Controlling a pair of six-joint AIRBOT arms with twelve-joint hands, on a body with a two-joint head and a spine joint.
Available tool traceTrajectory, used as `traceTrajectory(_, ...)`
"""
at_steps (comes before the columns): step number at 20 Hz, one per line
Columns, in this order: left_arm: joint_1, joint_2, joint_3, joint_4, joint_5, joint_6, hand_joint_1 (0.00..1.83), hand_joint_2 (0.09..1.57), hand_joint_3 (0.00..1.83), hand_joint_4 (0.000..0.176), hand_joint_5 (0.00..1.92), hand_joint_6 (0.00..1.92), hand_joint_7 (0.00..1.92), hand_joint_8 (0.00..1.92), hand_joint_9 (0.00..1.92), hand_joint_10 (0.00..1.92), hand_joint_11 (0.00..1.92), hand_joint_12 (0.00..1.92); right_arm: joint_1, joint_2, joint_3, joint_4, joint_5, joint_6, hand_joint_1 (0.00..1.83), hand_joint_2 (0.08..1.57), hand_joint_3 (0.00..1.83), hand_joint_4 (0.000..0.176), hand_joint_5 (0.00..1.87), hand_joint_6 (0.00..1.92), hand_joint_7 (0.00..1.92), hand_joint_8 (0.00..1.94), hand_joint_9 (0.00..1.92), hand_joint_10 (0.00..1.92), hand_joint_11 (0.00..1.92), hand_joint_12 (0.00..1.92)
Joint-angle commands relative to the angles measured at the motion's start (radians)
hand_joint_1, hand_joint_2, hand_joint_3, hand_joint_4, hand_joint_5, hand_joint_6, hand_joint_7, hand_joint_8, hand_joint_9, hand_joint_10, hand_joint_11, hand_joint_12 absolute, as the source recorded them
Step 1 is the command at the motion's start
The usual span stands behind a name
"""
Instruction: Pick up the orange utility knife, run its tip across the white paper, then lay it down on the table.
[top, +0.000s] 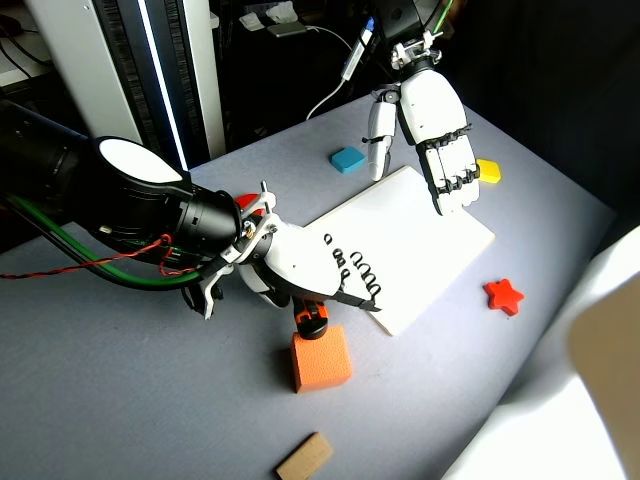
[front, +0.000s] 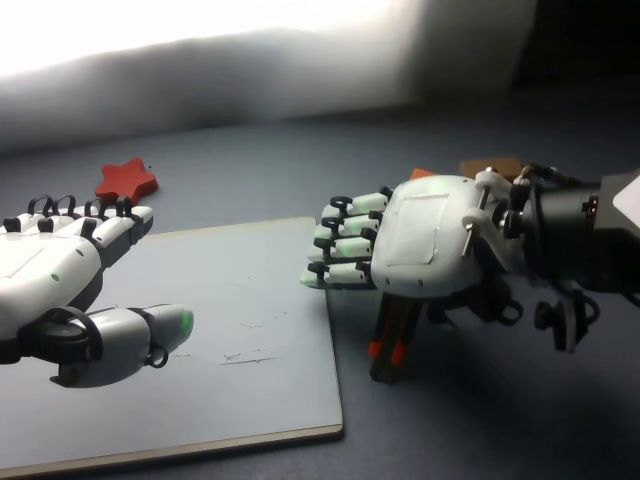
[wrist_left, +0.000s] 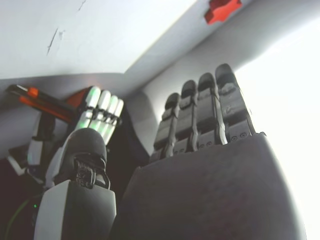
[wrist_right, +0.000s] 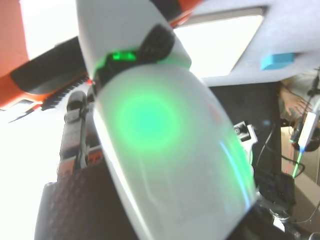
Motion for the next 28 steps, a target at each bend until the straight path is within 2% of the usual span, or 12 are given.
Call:
traceTrajectory(1,-0.012,0.003,0.000,0.054,-0.076,0.000,0.07,1.30,0.00,0.008,0.00,0.00,0.08,0.00,0.04,0.01,0.00,0.24,0.001,0.001,0.001,0.004,-0.060,-0.005,1.18,1.09,0.00,0.000,0.00,0.00,0.00,0.00,0.00,0.00,0.00,0.00)
traceTrajectory(4,-0.013,0.001,-0.001,0.054,-0.077,0.000,0.07,1.31,0.00,0.014,0.00,0.00,0.09,0.00,0.08,0.01,0.00,0.32,-0.005,-0.008,0.002,0.004,-0.086,-0.006,1.20,1.10,0.00,0.000,0.00,0.00,0.00,0.00,0.00,0.00,0.00,0.00)
traceTrajectory(8,-0.013,0.000,-0.003,0.054,-0.081,0.003,0.12,1.30,0.00,0.025,0.00,0.00,0.08,0.00,0.06,0.00,0.00,0.21,0.009,-0.029,0.016,0.004,-0.098,-0.004,1.19,1.11,0.01,0.000,0.00,0.00,0.00,0.00,0.00,0.00,0.00,0.00)
traceTrajectory(19,-0.014,0.001,-0.003,0.054,-0.082,0.010,0.08,1.31,0.00,0.014,0.00,0.00,0.07,0.00,0.07,0.00,0.00,0.32,0.000,-0.039,0.030,0.004,-0.103,-0.024,1.14,1.19,0.04,0.000,0.00,0.00,0.00,0.00,0.00,0.00,0.00,0.00)
traceTrajectory(21,-0.015,0.000,0.001,0.054,-0.084,0.011,0.12,1.31,0.00,0.014,0.00,0.00,0.08,0.00,0.08,0.01,0.00,0.35,-0.008,-0.032,0.022,0.004,-0.120,-0.017,1.21,1.17,0.02,0.000,0.13,0.05,0.19,0.02,0.13,0.07,0.00,0.15)
traceTrajectory(22,-0.016,0.000,0.005,0.060,-0.084,0.009,0.12,1.31,0.00,0.018,0.00,0.00,0.09,0.00,0.10,0.01,0.00,0.37,-0.013,-0.027,0.018,0.004,-0.129,-0.011,1.23,1.17,0.01,0.000,0.23,0.42,0.35,0.35,0.19,0.60,0.00,0.85)
traceTrajectory(23,-0.017,0.001,0.009,0.061,-0.084,0.007,0.11,1.31,0.00,0.022,0.00,0.00,0.09,0.00,0.09,0.01,0.00,0.36,-0.018,-0.022,0.012,0.004,-0.134,-0.005,1.23,1.19,0.01,0.000,0.19,1.02,0.27,0.98,0.16,1.11,0.00,1.31)
traceTrajectory(24,-0.019,0.000,0.012,0.062,-0.084,0.007,0.09,1.32,0.00,0.031,0.00,0.00,0.07,0.00,0.08,0.00,0.00,0.37,-0.023,-0.018,0.009,0.004,-0.136,-0.004,1.10,1.28,0.13,0.000,0.54,1.47,0.44,1.66,0.31,1.74,0.22,1.80)
traceTrajectory(25,-0.019,0.000,0.015,0.064,-0.084,0.007,0.11,1.32,0.00,0.028,0.00,0.00,0.06,0.00,0.08,0.00,0.00,0.38,-0.026,-0.016,0.005,0.004,-0.139,-0.004,1.08,1.21,0.31,0.000,0.61,1.57,0.51,1.79,0.47,1.89,0.42,1.90)
traceTrajectory(26,-0.017,-0.002,0.018,0.067,-0.084,0.007,0.12,1.31,0.00,0.026,0.00,0.00,0.05,0.00,0.07,0.00,0.00,0.38,-0.029,-0.014,0.002,0.004,-0.145,-0.003,1.08,0.96,0.89,0.025,0.65,1.84,0.65,1.91,0.77,1.91,0.69,1.92)
traceTrajectory(27,-0.015,-0.004,0.020,0.071,-0.083,0.006,0.11,1.31,0.00,0.026,0.00,0.00,0.04,0.00,0.06,0.00,0.00,0.38,-0.030,-0.013,0.000,0.004,-0.152,0.000,1.45,0.90,0.80,0.000,1.10,1.90,1.14,1.93,1.14,1.92,1.11,1.92)
traceTrajectory(28,-0.010,-0.004,0.020,0.075,-0.082,0.005,0.11,1.31,0.00,0.025,0.00,0.00,0.04,0.00,0.06,0.00,0.00,0.38,-0.030,-0.013,0.000,0.004,-0.157,0.003,1.55,0.86,0.83,0.097,1.31,1.92,1.40,1.94,1.42,1.92,1.39,1.92)
